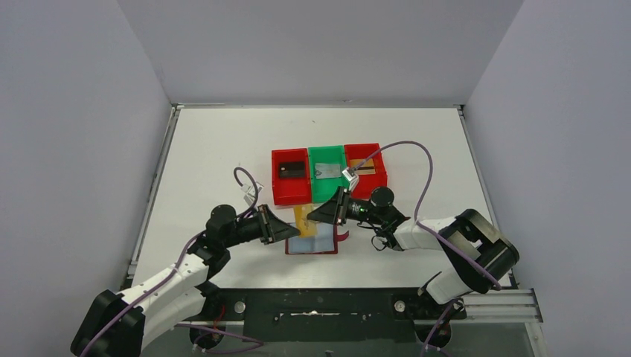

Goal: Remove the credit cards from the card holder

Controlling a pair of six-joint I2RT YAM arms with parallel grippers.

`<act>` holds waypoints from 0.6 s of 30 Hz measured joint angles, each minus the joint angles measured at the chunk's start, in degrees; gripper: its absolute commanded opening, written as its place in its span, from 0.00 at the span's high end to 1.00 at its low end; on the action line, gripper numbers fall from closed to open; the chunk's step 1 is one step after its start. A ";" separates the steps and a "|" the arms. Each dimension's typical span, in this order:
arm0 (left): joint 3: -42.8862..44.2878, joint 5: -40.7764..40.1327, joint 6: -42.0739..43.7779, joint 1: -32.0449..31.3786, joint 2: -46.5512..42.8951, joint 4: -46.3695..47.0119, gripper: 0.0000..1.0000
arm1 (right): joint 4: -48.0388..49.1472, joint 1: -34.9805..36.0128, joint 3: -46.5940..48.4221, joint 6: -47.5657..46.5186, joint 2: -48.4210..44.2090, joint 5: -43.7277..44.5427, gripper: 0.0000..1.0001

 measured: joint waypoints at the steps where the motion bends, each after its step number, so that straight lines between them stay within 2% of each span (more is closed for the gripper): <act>1: -0.07 0.20 -0.33 0.07 0.00 0.46 1.00 | 0.11 -0.07 -0.07 0.11 0.00 -0.07 0.91; 3: -0.07 0.31 -0.57 0.33 0.00 0.76 0.99 | 0.15 -0.20 -0.07 0.15 -0.02 -0.07 0.98; 5: -0.11 0.35 -0.79 0.57 0.00 0.81 0.87 | 0.11 -0.22 -0.07 0.15 -0.26 -0.04 1.00; 7: -0.33 0.28 -0.81 0.74 0.00 0.79 0.84 | -0.52 -0.22 -0.07 -0.24 -1.03 0.07 1.00; 8: -0.37 0.28 -0.85 0.83 -0.04 0.52 0.79 | -1.49 -0.22 -0.07 -0.76 -1.68 0.09 1.00; 11: -0.42 -0.11 -0.63 1.07 -0.68 0.07 0.50 | -5.77 -0.28 -0.07 -3.06 -4.31 0.79 1.00; 13: -0.42 -0.57 -0.15 1.20 -1.55 -0.92 0.36 | -9.68 -0.39 -0.04 -5.18 -6.84 1.84 1.00; 16: -0.28 -2.32 0.90 1.36 -3.04 -4.20 0.24 | -17.09 -1.25 0.15 -9.33 -11.45 4.85 1.00; 18: 0.42 -4.04 2.25 1.36 -4.17 -8.07 0.21 | -24.09 -2.08 1.05 -13.11 -15.06 8.37 1.00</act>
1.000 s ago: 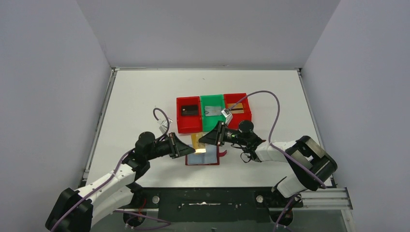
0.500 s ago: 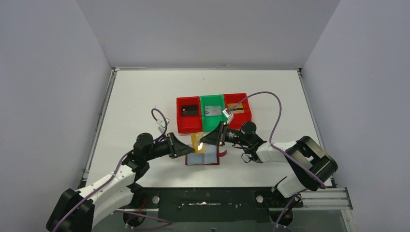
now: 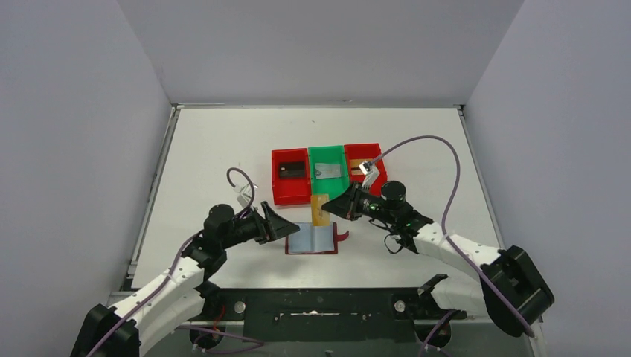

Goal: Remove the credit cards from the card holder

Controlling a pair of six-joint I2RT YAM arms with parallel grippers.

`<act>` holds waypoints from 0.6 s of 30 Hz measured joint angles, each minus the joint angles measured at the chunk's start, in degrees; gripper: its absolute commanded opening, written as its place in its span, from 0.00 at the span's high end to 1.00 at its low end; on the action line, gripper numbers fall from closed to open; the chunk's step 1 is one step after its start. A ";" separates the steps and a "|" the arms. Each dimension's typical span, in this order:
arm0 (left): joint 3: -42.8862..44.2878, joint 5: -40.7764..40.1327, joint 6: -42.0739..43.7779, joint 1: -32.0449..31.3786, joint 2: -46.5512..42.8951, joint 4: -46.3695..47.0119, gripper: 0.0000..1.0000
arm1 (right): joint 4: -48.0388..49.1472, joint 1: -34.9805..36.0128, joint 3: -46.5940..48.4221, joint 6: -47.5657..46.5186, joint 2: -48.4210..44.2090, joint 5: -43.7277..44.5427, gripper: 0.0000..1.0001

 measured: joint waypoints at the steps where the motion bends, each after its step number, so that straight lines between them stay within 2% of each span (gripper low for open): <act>1: 0.61 -0.98 0.74 0.00 -0.57 -2.19 0.20 | -4.79 -0.52 1.05 -2.71 -2.32 2.73 1.00; 5: 3.63 -5.88 4.07 0.02 -3.65 -10.51 0.18 | -19.69 -1.64 6.71 -14.25 -9.57 15.15 1.00; 8: 4.79 -9.07 5.66 0.02 -6.27 -14.71 0.17 | -26.95 -1.95 10.99 -24.55 -13.20 26.38 1.00; 11: 5.27 -11.74 6.67 0.02 -8.37 -18.14 0.16 | -30.86 -2.03 13.68 -34.14 -14.10 34.95 1.00; 13: 5.90 -13.49 7.54 0.07 -9.42 -21.05 0.10 | -32.74 -2.25 14.82 -40.70 -13.66 39.06 1.00; 18: 8.96 -18.25 10.03 0.07 -11.39 -28.02 0.09 | -34.49 -2.32 15.65 -55.84 -10.99 43.06 1.00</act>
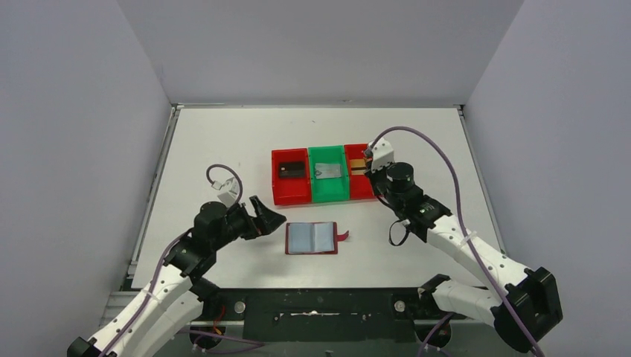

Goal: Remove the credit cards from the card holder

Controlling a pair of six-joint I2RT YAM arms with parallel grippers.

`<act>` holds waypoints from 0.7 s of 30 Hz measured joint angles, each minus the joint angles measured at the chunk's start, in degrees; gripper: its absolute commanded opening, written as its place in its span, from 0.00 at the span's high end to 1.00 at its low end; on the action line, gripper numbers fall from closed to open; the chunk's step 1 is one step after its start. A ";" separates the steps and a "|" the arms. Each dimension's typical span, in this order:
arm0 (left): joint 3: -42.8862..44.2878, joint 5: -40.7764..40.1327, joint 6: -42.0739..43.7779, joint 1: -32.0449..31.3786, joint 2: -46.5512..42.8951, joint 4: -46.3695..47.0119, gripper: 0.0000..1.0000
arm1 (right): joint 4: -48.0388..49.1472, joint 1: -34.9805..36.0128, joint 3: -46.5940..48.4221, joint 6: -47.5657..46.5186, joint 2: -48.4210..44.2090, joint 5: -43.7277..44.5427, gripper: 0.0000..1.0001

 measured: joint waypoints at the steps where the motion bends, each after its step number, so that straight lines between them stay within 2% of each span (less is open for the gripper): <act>1: 0.81 -0.96 0.44 0.00 -0.15 -1.25 0.09 | -0.17 0.00 0.26 -2.86 0.90 0.33 1.00; 5: 5.66 -6.43 2.99 0.02 -0.13 -6.38 0.09 | -1.44 -0.74 2.97 -13.00 5.95 0.11 1.00; 11: 12.39 -15.54 7.85 0.11 1.60 -12.00 0.08 | -4.13 -3.85 8.02 -25.57 13.20 -4.98 1.00; 21: 13.31 -24.63 15.26 0.26 1.70 -16.57 0.06 | -7.67 -9.31 12.55 -42.97 20.98 -13.29 1.00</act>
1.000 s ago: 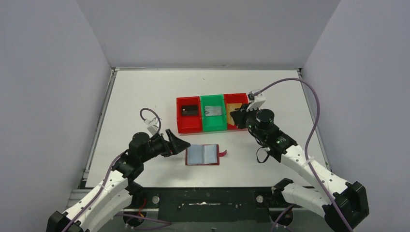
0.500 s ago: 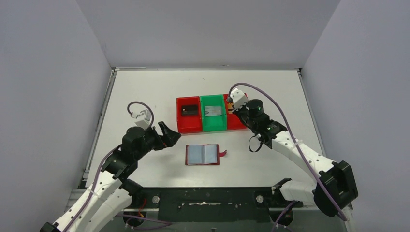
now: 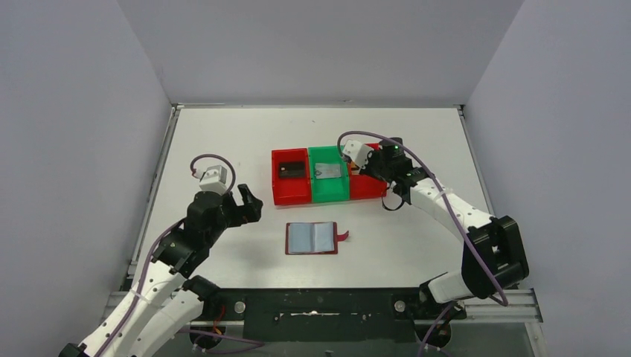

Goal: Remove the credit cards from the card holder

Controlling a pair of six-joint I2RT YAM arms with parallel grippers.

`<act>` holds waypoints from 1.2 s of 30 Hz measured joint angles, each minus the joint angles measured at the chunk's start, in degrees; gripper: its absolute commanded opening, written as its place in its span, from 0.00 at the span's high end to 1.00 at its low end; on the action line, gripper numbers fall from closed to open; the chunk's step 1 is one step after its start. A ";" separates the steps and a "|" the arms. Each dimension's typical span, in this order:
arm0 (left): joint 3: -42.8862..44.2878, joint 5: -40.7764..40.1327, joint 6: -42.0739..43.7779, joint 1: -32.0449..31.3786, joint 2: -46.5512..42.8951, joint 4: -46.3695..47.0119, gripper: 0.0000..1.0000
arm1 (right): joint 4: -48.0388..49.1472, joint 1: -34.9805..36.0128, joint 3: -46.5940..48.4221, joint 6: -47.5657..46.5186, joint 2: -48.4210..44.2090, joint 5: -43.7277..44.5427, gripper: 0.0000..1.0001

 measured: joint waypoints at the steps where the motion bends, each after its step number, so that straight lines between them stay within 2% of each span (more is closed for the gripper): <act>1: 0.00 -0.42 0.28 0.00 -0.31 -0.04 0.06 | 0.00 -0.46 0.20 -1.31 0.90 -0.74 1.00; 13: 0.00 -3.85 1.57 0.04 -3.32 -1.07 0.06 | 1.81 -1.88 4.74 -12.02 10.08 -5.86 1.00; 24: 0.00 -4.70 1.57 0.04 -3.93 -1.31 0.06 | 1.31 0.07 6.64 -13.46 11.30 -7.06 1.00; 36: 0.00 -4.68 1.57 0.07 -3.65 -1.31 0.06 | 2.21 -1.14 6.49 -17.33 14.34 -6.82 1.00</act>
